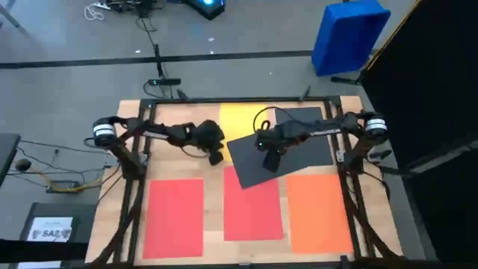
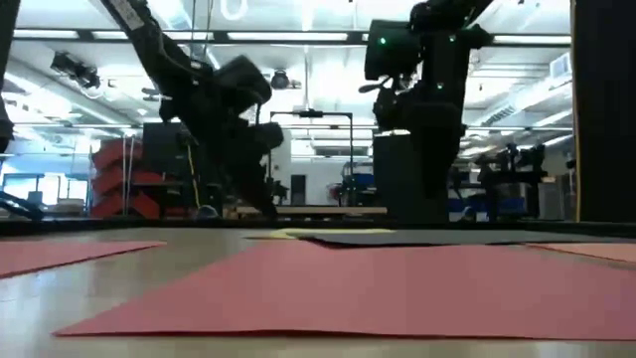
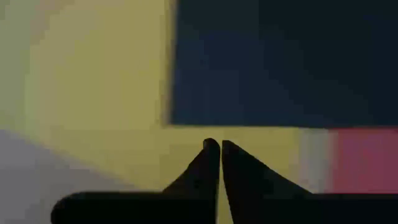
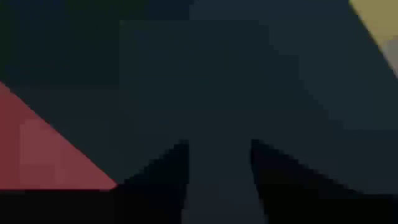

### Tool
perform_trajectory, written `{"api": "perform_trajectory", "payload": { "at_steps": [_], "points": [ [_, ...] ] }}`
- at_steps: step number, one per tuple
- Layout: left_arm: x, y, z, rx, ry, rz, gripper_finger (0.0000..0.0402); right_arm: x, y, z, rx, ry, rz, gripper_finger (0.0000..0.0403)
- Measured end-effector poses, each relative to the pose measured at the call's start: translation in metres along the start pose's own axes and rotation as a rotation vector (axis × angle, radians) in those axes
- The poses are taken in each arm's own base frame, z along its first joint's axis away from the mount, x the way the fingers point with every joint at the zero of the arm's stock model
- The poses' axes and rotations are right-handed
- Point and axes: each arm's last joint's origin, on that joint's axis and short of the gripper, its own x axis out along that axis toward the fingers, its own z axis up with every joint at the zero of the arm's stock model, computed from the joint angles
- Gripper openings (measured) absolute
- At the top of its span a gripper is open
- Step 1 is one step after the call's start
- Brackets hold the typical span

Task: Organize paper
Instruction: Stack the black paper on top of the black paper

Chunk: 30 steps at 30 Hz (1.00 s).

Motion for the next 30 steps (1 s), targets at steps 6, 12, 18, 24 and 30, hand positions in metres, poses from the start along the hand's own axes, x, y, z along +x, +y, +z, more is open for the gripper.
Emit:
{"api": "perform_trajectory", "payload": {
  "at_steps": [6,12,18,24,30],
  "points": [
    [-0.005,-0.065,-0.005,0.064,-0.038,-0.085,0.0,-0.002,0.01,0.004,-0.008,-0.079,0.015,0.0144],
    [-0.002,-0.118,-0.017,0.1,-0.118,-0.13,0.0,-0.004,0.019,0.007,-0.007,-0.151,-0.018,0.0144],
    [0.009,-0.137,-0.036,0.101,-0.071,-0.122,0.0,-0.005,0.023,0.006,-0.007,-0.165,-0.03,0.0144],
    [0.027,-0.16,-0.045,0.134,-0.011,-0.191,0.0,-0.006,0.03,0.004,-0.012,-0.174,-0.043,0.0144],
    [0.023,-0.185,-0.049,0.217,0.08,-0.25,0.0,-0.007,0.034,0.002,-0.026,-0.166,-0.043,0.0144]
  ]
}}
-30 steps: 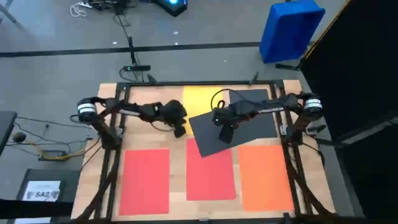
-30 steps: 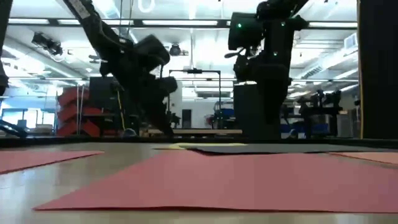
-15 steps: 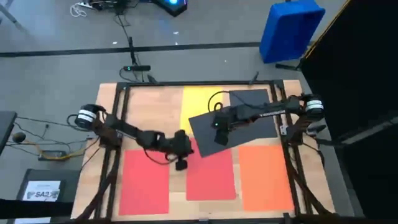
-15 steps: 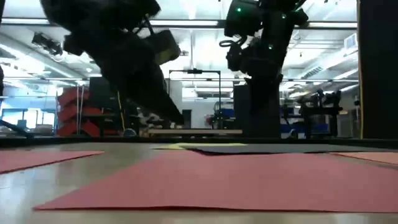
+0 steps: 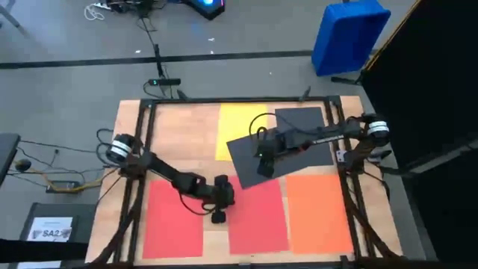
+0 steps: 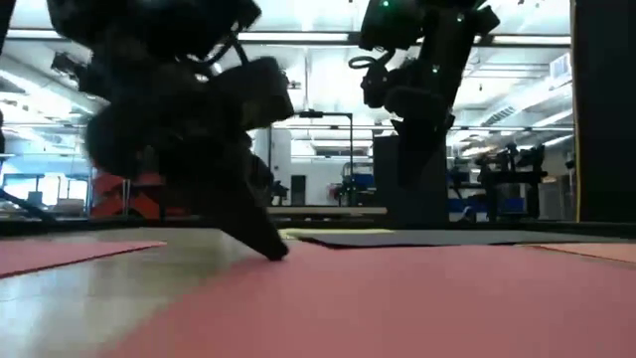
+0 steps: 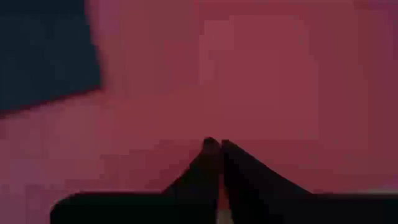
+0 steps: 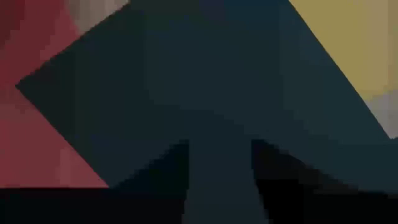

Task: Organize paper
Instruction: Stack the black paper on top of the black paper

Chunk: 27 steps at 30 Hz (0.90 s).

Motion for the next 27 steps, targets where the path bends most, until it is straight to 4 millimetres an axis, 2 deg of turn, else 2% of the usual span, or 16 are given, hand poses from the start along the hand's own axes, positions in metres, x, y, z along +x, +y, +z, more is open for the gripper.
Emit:
{"api": "perform_trajectory", "payload": {
  "at_steps": [4,8,13,17,20,23,27],
  "points": [
    [-0.002,-0.002,-0.005,0.027,0.085,0.022,0.0,0.0,0.0,0.0,-0.005,0.001,0.0,0.0144],
    [-0.001,0.0,-0.004,0.023,0.08,0.027,0.0,0.0,0.0,0.0,-0.01,0.002,0.0,0.0144],
    [-0.006,0.001,0.008,0.011,0.043,0.03,0.0,0.0,-0.001,-0.002,-0.023,0.017,-0.024,0.0144],
    [-0.021,0.001,0.018,0.017,0.015,0.031,0.0,-0.002,-0.002,-0.005,-0.051,0.045,-0.034,0.0144],
    [-0.045,0.001,0.032,0.041,-0.056,0.055,0.0,-0.008,-0.005,-0.008,-0.07,0.053,-0.037,0.0144],
    [-0.061,0.006,0.035,0.12,-0.071,0.171,0.0,-0.017,-0.007,-0.008,-0.081,0.03,-0.03,0.0144],
    [-0.068,0.024,0.04,0.243,-0.063,0.325,0.0017,-0.031,-0.011,-0.008,-0.089,-0.007,-0.018,0.0144]
  ]
}}
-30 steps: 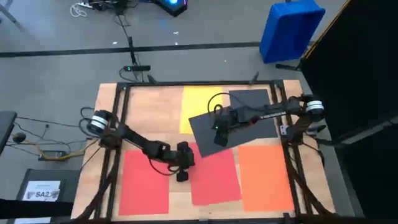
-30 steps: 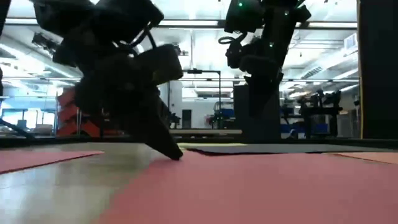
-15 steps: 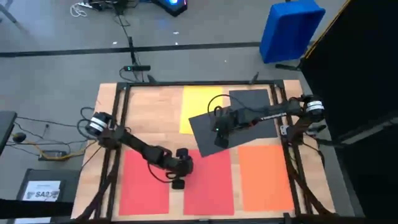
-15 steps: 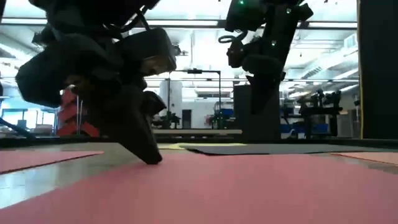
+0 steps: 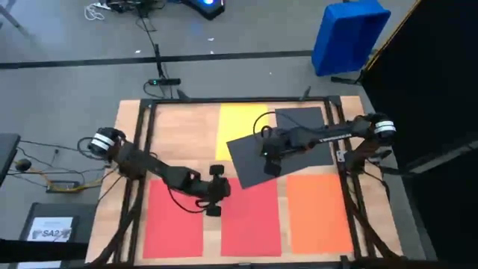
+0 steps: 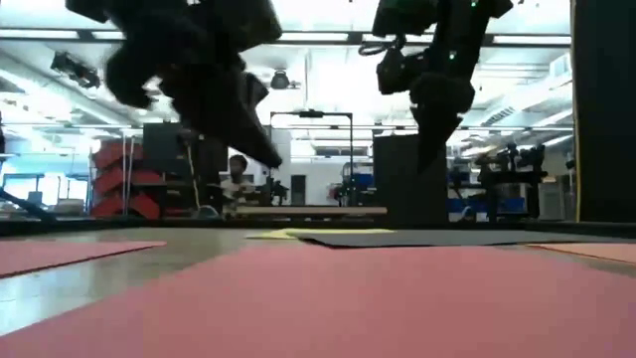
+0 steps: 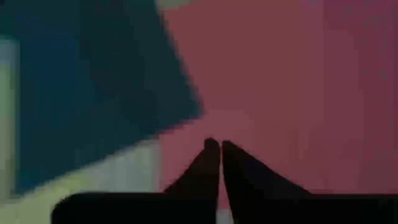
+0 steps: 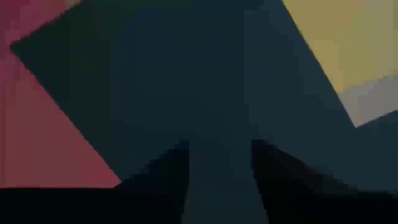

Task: Organize paper
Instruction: Stack the black paper on top of the black paper

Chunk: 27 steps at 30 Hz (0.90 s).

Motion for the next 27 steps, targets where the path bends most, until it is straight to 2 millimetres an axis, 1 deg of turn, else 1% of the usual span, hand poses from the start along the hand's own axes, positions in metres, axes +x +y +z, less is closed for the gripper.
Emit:
{"api": "perform_trajectory", "payload": {
  "at_steps": [4,7,10,12,14,18,24,27],
  "points": [
    [0.014,0.028,-0.01,0.052,0.103,0.031,0.0066,-0.013,-0.004,-0.004,0.004,-0.015,0.003,0.0144],
    [0.019,0.05,-0.015,0.105,0.16,0.063,0.0112,-0.018,-0.006,-0.013,0.018,-0.031,0.008,0.0144],
    [0.023,0.064,-0.016,0.237,0.168,0.071,0.0146,-0.018,-0.006,-0.023,0.036,-0.051,0.018,0.0144],
    [0.027,0.07,-0.015,0.33,0.151,0.058,0.0161,-0.019,-0.006,-0.03,0.051,-0.072,0.027,0.0144],
    [0.031,0.074,-0.017,0.408,0.147,0.019,0.0169,-0.019,-0.006,-0.034,0.062,-0.103,0.037,0.0144],
    [0.043,0.075,-0.022,0.594,0.152,-0.053,0.0173,-0.022,-0.01,-0.042,0.083,-0.12,0.043,0.0144],
    [0.061,0.078,-0.021,0.716,0.102,-0.022,0.0174,-0.028,-0.013,-0.047,0.097,-0.155,0.041,0.0144],
    [0.068,0.083,-0.016,0.76,0.108,-0.018,0.0174,-0.03,-0.014,-0.046,0.101,-0.169,0.031,0.0144]
  ]
}}
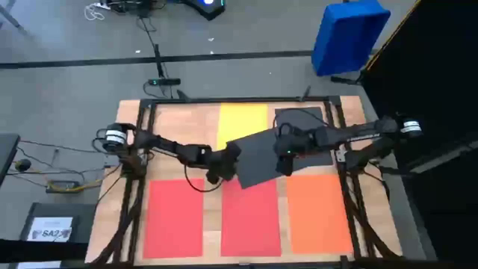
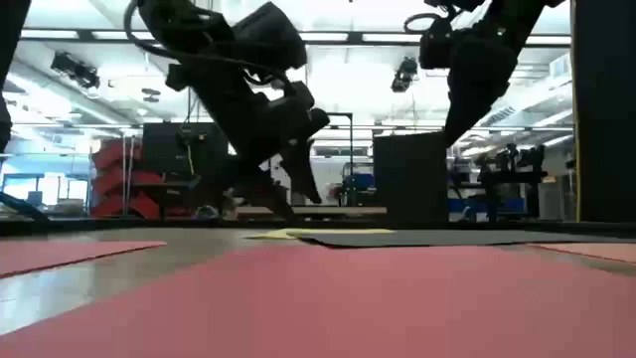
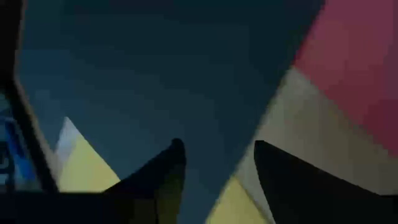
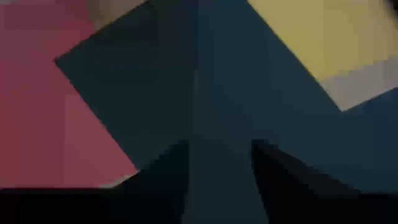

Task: Organize paper
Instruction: Stack the black paper on top of the black paper

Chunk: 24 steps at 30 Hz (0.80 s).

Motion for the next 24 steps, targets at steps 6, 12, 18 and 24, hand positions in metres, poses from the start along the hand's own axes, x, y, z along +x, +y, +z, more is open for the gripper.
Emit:
{"api": "perform_trajectory", "payload": {
  "at_steps": [6,12,18,24],
  "points": [
    [0.01,0.003,-0.006,0.082,0.056,-0.113,0.0174,0.0,-0.005,0.001,0.014,-0.003,-0.01,0.0144],
    [0.011,0.006,-0.004,0.134,0.026,-0.126,0.0174,0.001,-0.01,0.004,0.015,-0.01,-0.021,0.0144],
    [0.021,0.002,-0.004,0.217,0.021,-0.133,0.0174,0.003,-0.015,0.006,0.034,-0.016,-0.032,0.0144],
    [0.027,0.004,-0.002,0.226,0.0,-0.085,0.0174,0.003,-0.016,0.006,0.027,-0.018,-0.032,0.0144]
  ]
}}
